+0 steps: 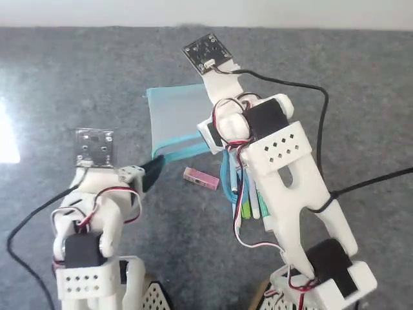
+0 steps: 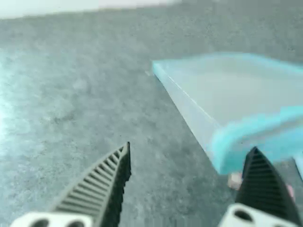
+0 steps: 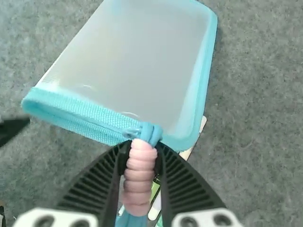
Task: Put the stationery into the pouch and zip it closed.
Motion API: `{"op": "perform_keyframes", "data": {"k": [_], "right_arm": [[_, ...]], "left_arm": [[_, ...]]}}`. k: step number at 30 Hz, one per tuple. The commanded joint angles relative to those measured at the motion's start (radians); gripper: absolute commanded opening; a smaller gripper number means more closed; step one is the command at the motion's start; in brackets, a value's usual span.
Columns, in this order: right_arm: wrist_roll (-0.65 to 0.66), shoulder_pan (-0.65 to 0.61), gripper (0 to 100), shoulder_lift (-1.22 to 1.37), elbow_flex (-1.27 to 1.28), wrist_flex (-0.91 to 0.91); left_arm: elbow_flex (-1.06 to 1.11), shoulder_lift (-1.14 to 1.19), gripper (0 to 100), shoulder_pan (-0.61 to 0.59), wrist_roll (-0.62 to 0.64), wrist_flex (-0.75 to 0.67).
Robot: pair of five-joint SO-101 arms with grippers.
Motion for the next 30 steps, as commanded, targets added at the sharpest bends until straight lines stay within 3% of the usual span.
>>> {"op": "perform_keyframes", "data": {"k": [1,8,15,22,30], "right_arm": [[-0.009,0.004,0.7,-0.016,-0.060,0.016],[-0.008,0.004,0.7,-0.016,-0.061,0.016],[-0.006,0.010,0.7,-0.013,-0.063,-0.002],[-0.006,0.012,0.7,-0.015,-0.063,-0.002],[-0.006,0.004,0.7,-0.016,-0.063,0.028]], "left_arm": [[0.050,-0.005,36,-0.086,-0.009,-0.163],[0.101,-0.003,36,-0.017,-0.041,-0.203],[0.019,-0.012,36,-0.012,-0.048,-0.055],[0.045,-0.012,36,0.063,-0.086,-0.052],[0.128,-0.003,36,-0.002,-0.086,-0.230]]}}
